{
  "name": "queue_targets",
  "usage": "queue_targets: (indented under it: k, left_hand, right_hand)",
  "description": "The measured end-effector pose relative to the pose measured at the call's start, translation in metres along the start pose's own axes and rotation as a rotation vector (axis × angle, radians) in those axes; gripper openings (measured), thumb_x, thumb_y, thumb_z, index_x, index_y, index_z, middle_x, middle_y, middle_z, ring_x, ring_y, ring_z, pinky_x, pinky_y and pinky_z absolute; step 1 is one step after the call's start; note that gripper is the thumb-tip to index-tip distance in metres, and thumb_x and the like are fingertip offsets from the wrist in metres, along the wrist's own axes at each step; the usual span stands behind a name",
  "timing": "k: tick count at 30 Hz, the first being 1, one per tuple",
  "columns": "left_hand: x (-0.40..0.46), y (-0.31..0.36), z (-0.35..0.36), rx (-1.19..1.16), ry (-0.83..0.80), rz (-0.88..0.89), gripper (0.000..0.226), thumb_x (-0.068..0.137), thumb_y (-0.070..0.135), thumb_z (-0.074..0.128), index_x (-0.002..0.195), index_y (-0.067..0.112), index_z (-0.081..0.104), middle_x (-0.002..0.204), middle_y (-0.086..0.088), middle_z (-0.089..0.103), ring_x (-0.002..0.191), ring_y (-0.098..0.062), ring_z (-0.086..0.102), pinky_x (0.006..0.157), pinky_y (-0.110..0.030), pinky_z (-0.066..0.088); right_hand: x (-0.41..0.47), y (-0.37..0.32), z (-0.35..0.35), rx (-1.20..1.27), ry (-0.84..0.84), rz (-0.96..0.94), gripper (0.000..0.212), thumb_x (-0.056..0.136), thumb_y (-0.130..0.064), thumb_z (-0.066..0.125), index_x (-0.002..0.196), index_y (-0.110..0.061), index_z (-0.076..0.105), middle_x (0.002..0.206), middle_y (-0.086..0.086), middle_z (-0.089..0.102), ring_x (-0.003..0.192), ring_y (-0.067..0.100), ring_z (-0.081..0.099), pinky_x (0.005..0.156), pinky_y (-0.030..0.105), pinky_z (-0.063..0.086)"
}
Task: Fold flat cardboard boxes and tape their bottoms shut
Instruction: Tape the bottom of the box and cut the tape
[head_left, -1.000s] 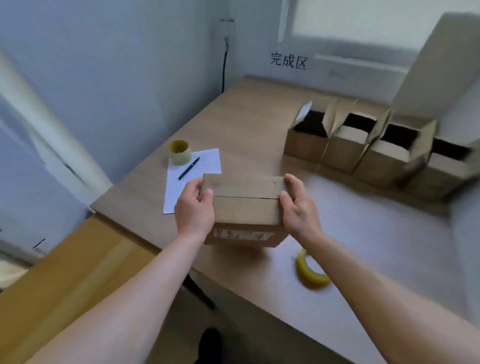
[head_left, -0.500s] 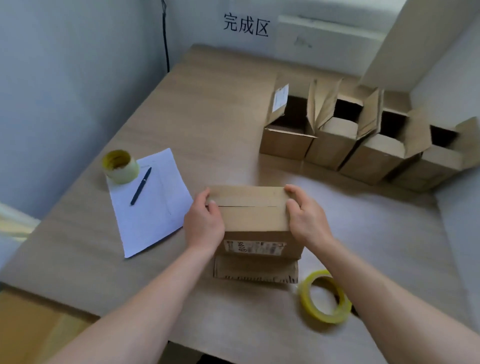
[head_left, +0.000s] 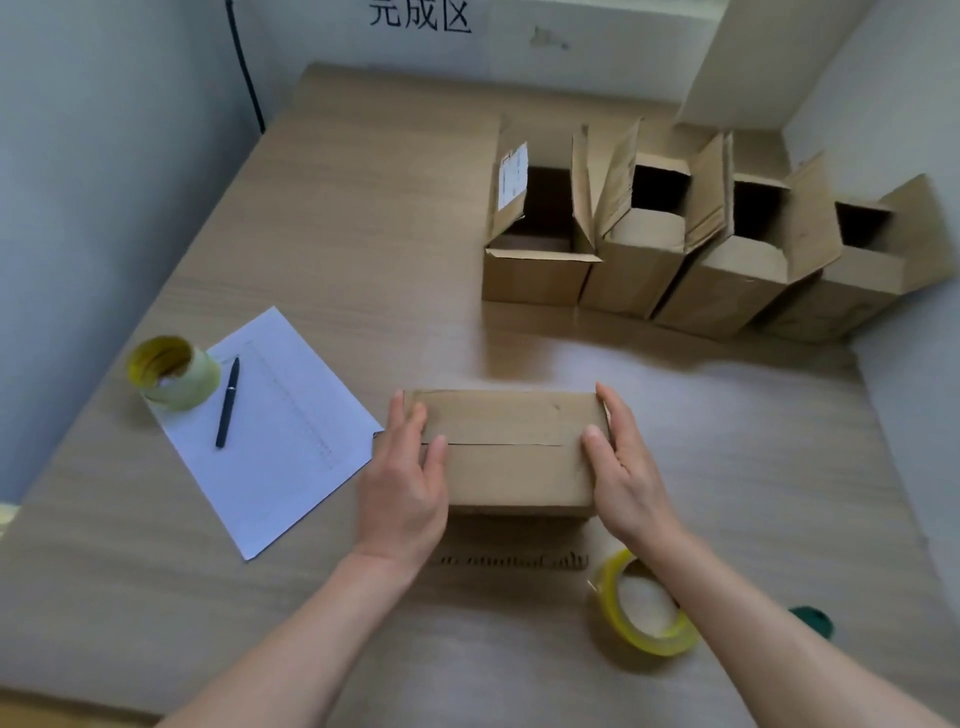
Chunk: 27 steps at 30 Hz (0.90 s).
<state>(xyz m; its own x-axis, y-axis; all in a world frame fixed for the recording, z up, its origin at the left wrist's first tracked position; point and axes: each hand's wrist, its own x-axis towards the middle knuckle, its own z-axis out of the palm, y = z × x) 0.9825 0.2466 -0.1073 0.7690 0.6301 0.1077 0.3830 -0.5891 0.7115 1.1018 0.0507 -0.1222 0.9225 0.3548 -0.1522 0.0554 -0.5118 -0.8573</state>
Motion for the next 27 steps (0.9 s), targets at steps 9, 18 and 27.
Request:
queue_targets:
  k: [9,18,27]
  left_hand:
    - [-0.003,0.014,0.011,0.030,-0.079,-0.062,0.038,0.101,0.015,0.048,0.138,0.009,0.053,0.158,-0.008,0.028,0.145,-0.021,0.031,0.109,-0.020,0.025]
    - [-0.006,0.035,0.035,0.637,-0.256,0.090,0.060,0.097,0.055,0.028,0.151,0.028,0.026,0.162,-0.018,0.005,0.146,-0.042,0.002,0.112,-0.056,0.018]
    - [-0.012,0.037,0.039,0.617,-0.210,0.181,0.049,0.102,0.042,0.030,0.147,0.024,0.040,0.159,-0.017,0.024,0.145,-0.045,0.013,0.113,-0.055,0.019]
  right_hand:
    - [0.006,0.013,-0.016,-0.012,0.008,0.044,0.050,0.103,-0.038,0.038,0.151,-0.032,0.027,0.145,-0.007,0.045,0.127,0.011,0.045,0.098,0.026,0.032]
    - [-0.019,0.010,-0.047,0.175,-0.016,-0.015,0.046,0.097,-0.046,0.044,0.141,-0.034,0.039,0.129,-0.014,0.051,0.114,0.003,0.050,0.091,0.022,0.037]
    - [-0.112,0.103,-0.088,-1.006,-0.528,-0.521,0.030,0.064,-0.058,0.066,0.073,-0.030,0.061,0.080,-0.010,0.056,0.081,0.019,0.057,0.072,0.035,0.048]
